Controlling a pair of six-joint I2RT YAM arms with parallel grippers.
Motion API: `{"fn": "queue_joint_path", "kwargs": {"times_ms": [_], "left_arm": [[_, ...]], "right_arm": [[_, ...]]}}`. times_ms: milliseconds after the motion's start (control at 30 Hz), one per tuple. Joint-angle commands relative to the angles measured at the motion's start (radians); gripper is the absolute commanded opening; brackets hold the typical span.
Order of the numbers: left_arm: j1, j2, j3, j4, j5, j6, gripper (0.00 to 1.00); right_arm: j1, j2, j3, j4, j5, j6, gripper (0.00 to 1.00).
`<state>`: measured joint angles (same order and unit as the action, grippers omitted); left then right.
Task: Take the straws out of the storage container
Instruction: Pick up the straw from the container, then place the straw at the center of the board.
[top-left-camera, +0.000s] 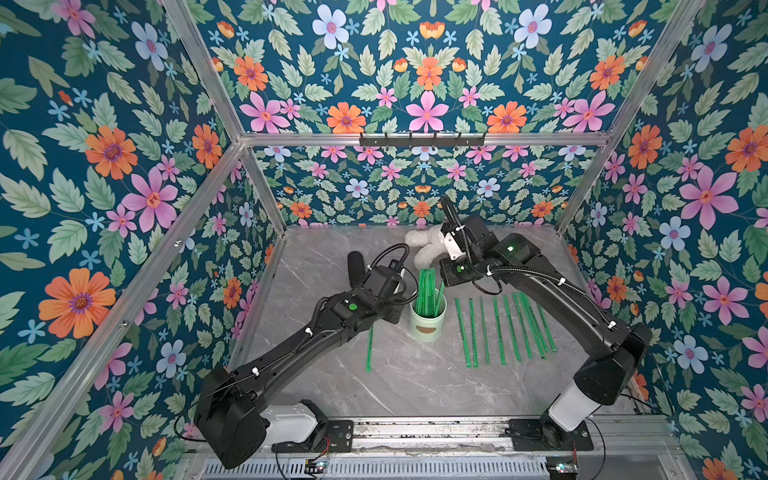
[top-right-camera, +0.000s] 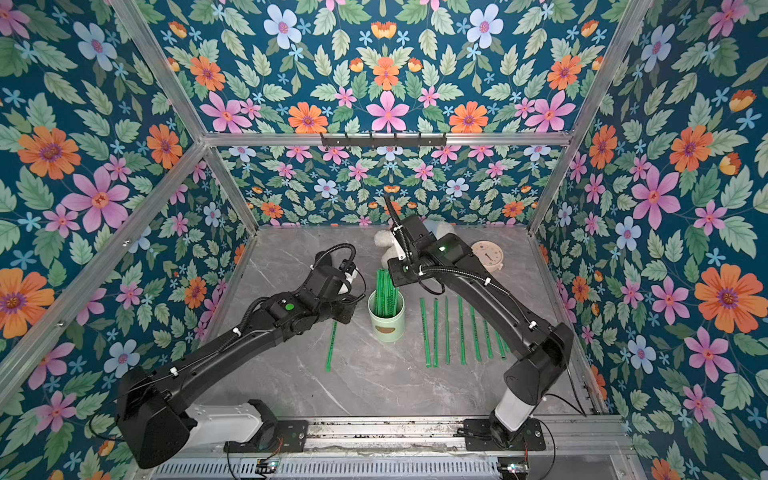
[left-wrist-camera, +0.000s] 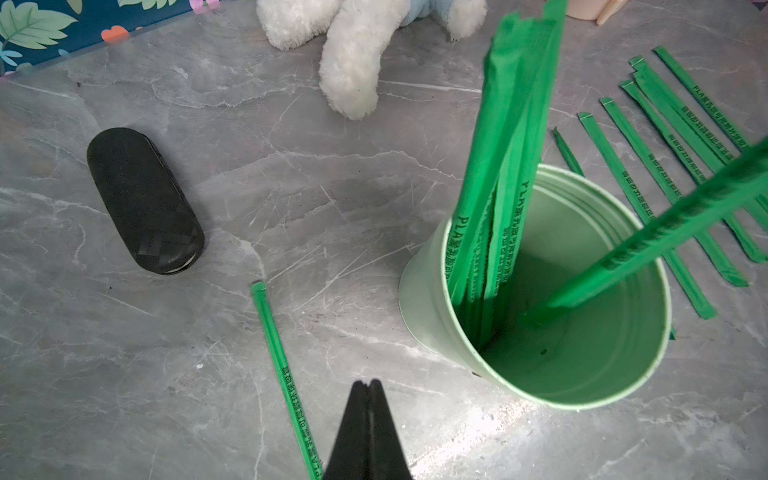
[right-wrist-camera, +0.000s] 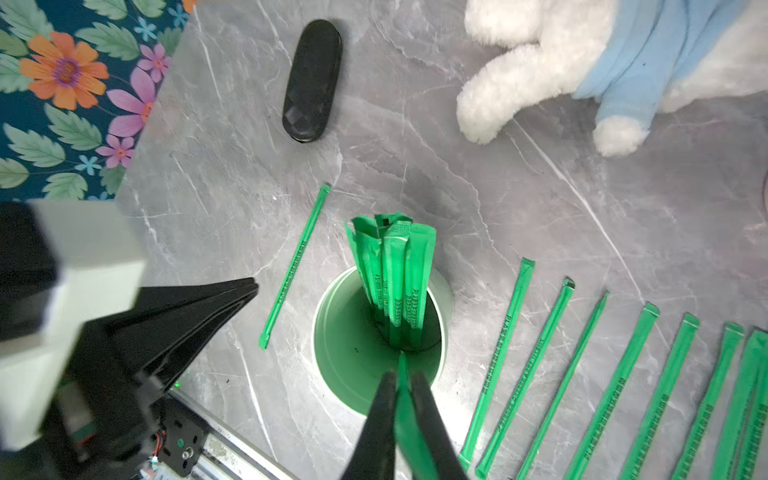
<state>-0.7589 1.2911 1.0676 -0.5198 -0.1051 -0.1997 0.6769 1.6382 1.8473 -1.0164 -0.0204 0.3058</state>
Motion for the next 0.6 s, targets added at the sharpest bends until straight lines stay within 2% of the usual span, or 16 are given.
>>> {"fn": "queue_joint_path", "kwargs": {"times_ms": [0, 300, 567], "left_arm": [[0.001, -0.001, 0.008, 0.003, -0.002, 0.008, 0.0], [0.0, -0.003, 0.008, 0.003, 0.0, 0.008, 0.0], [0.001, 0.005, 0.009, 0.001, -0.003, 0.009, 0.0]], "right_arm": [[0.0, -0.029, 0.058, -0.054, 0.017, -0.031, 0.11], [-0.028, -0.087, 0.241, -0.177, 0.072, -0.087, 0.11], [-0.167, -0.111, 0.334, -0.305, 0.165, -0.181, 0.11]]}}
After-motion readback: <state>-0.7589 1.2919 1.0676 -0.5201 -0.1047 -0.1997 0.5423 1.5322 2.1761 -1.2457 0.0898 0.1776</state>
